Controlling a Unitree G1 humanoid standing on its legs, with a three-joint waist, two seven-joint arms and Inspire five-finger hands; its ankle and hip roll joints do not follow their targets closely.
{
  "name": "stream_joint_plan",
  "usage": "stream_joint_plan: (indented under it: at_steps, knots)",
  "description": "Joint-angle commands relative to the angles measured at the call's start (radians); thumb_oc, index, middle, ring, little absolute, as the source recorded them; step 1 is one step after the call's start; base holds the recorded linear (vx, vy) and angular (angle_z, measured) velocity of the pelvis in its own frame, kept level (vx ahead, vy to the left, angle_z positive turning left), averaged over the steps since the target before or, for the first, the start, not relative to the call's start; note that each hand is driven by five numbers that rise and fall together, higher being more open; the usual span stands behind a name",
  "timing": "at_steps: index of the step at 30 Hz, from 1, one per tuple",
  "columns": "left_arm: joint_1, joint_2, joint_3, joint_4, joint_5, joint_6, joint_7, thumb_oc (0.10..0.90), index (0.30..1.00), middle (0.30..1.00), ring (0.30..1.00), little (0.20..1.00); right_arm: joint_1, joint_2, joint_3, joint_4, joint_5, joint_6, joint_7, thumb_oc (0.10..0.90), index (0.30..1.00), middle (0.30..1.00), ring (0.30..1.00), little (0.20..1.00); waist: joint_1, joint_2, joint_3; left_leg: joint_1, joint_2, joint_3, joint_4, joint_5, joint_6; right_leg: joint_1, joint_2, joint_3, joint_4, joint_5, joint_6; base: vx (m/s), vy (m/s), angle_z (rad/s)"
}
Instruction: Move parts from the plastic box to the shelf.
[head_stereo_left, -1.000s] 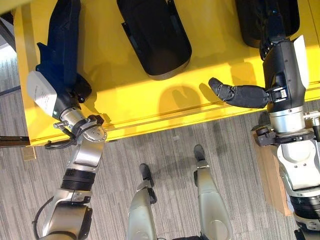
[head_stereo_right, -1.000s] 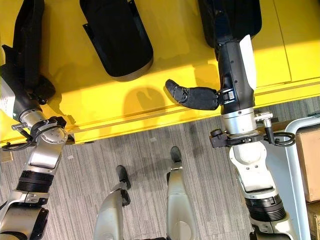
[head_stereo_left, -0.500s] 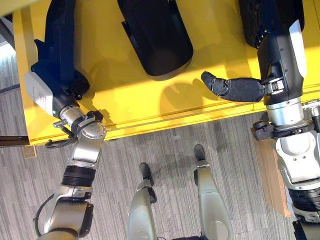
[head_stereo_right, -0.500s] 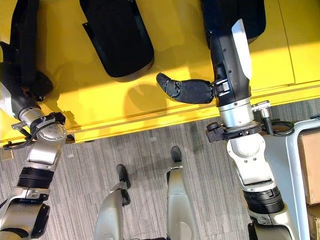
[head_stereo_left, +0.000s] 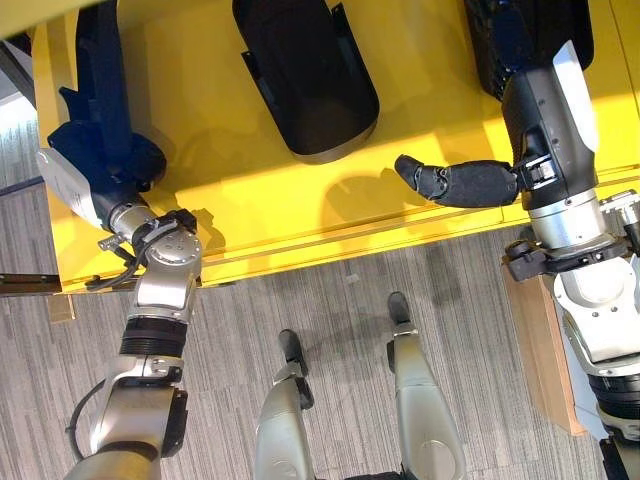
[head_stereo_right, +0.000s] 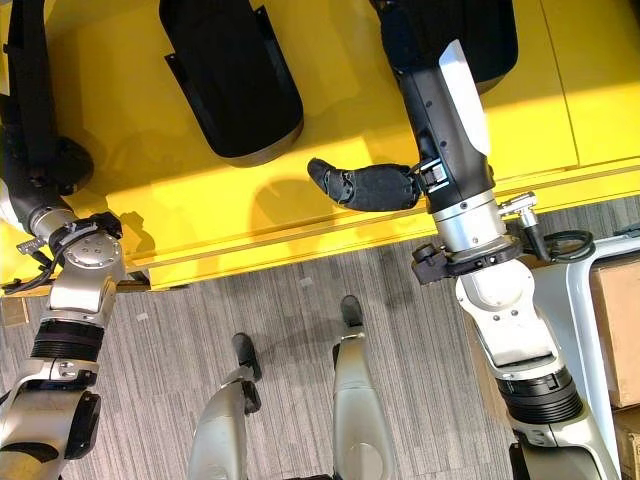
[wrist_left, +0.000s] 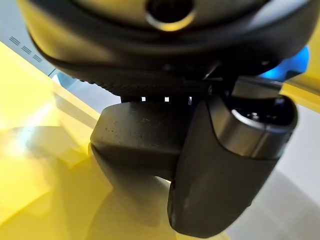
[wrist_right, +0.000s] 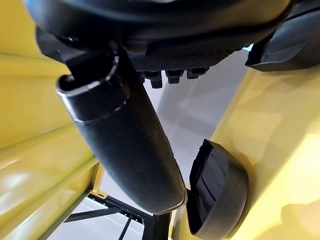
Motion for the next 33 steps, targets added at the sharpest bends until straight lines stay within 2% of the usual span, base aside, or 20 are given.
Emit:
stream_joint_plan:
  at_steps: [1,10,13,14,15,20,21,22,23,27,31,33]
  knots:
    - [-0.014,0.01,-0.006,0.046,-0.069,-0.014,-0.018,0.4,0.3,0.3,0.3,0.3,-0.117,0.035,-0.028,-0.114,0.029,-0.076,-0.022,0.9,1.0,1.0,1.0,1.0,-0.029,-0.054,-0.013,-0.052,0.014,-0.028,0.018,0.016,0.003,0.069,0.018,-0.067,0.078,-0.161,-0.073,0.0,0.0,0.0]
    - [-0.006,-0.001,-0.027,0.057,-0.09,0.016,-0.013,0.4,0.3,0.3,0.3,0.3,-0.112,0.028,-0.021,-0.113,0.046,-0.072,-0.018,0.9,1.0,1.0,1.0,1.0,-0.034,-0.059,-0.013,-0.044,0.015,-0.027,0.014,0.014,0.004,0.072,0.022,-0.063,0.074,-0.161,-0.074,0.0,0.0,0.0]
    - [0.001,-0.011,-0.032,0.071,-0.1,0.008,-0.02,0.4,0.3,0.3,0.3,0.3,-0.119,0.027,-0.012,-0.111,0.044,-0.067,-0.023,0.9,1.0,1.0,1.0,1.0,-0.033,-0.057,-0.013,-0.044,0.015,-0.027,0.014,0.013,0.005,0.072,0.023,-0.063,0.074,-0.161,-0.075,0.0,0.0,0.0]
    - [0.001,-0.012,-0.033,0.074,-0.097,0.007,-0.025,0.51,0.454,0.454,0.454,0.454,-0.123,0.028,-0.01,-0.112,0.042,-0.065,-0.025,0.9,1.0,1.0,1.0,1.0,-0.031,-0.056,-0.013,-0.048,0.016,-0.026,0.012,0.021,0.006,0.068,0.025,-0.062,0.07,-0.153,-0.076,0.0,0.0,0.0]
    - [0.002,-0.014,-0.038,0.076,-0.085,0.002,-0.048,0.9,1.0,1.0,1.0,1.0,-0.123,0.027,-0.008,-0.115,0.044,-0.06,-0.03,0.9,1.0,1.0,1.0,1.0,-0.032,-0.06,-0.013,-0.042,0.015,-0.027,0.014,0.012,0.005,0.075,0.022,-0.063,0.073,-0.162,-0.074,0.0,0.0,0.0]
    - [0.001,-0.015,-0.053,0.061,-0.088,0.0,-0.079,0.9,1.0,1.0,1.0,1.0,-0.116,0.026,-0.012,-0.119,0.044,-0.061,-0.031,0.9,1.0,1.0,1.0,1.0,-0.032,-0.058,-0.013,-0.041,0.013,-0.028,0.013,0.012,0.006,0.078,0.021,-0.064,0.069,-0.161,-0.074,0.0,0.0,0.0]
    - [0.007,-0.021,-0.067,0.04,-0.12,-0.026,-0.131,0.9,1.0,1.0,1.0,1.0,-0.114,0.029,-0.013,-0.12,0.038,-0.061,-0.033,0.9,1.0,1.0,1.0,1.0,-0.031,-0.062,-0.013,-0.037,0.011,-0.03,0.013,0.009,0.007,0.084,0.019,-0.067,0.066,-0.162,-0.073,0.0,-0.032,0.01]
    - [0.018,-0.033,-0.069,0.008,-0.155,-0.079,-0.163,0.9,1.0,1.0,1.0,1.0,-0.11,0.027,-0.014,-0.122,0.036,-0.063,-0.041,0.9,1.0,1.0,1.0,1.0,-0.025,-0.061,-0.013,-0.04,0.012,-0.031,0.009,0.016,0.009,0.084,0.02,-0.069,0.059,-0.152,-0.073,0.0,-0.041,0.03]
    - [0.032,-0.05,-0.073,-0.03,-0.161,-0.095,-0.195,0.9,1.0,1.0,1.0,1.0,-0.107,0.032,-0.015,-0.122,0.03,-0.059,-0.044,0.9,1.0,1.0,1.0,1.0,-0.021,-0.058,-0.013,-0.035,0.008,-0.035,0.006,0.01,0.01,0.091,0.019,-0.071,0.058,-0.159,-0.071,-0.02,-0.038,0.04]
    - [0.095,-0.092,-0.092,-0.198,-0.161,-0.083,-0.248,0.9,1.0,1.0,1.0,1.0,-0.095,0.042,-0.029,-0.124,0.006,-0.059,-0.051,0.9,1.0,1.0,1.0,1.0,-0.002,-0.053,-0.013,-0.036,0.003,-0.045,0.003,0.014,0.016,0.096,0.019,-0.081,0.05,-0.15,-0.072,0.0,-0.036,0.05]
    - [0.111,-0.091,-0.095,-0.253,-0.163,-0.073,-0.28,0.9,1.0,1.0,1.0,1.0,-0.086,0.044,-0.037,-0.127,-0.001,-0.058,-0.047,0.9,1.0,1.0,1.0,1.0,0.0,-0.051,-0.013,-0.029,0.001,-0.045,0.004,0.011,0.018,0.107,0.017,-0.084,0.046,-0.15,-0.071,0.01,-0.005,0.02]
    - [0.13,-0.095,-0.101,-0.293,-0.196,-0.091,-0.275,0.9,1.0,1.0,1.0,1.0,-0.078,0.042,-0.042,-0.131,-0.007,-0.057,-0.051,0.9,1.0,1.0,1.0,1.0,0.004,-0.05,-0.013,-0.027,-0.001,-0.047,0.001,0.012,0.019,0.111,0.017,-0.086,0.042,-0.149,-0.071,0.0,0.0,0.0]
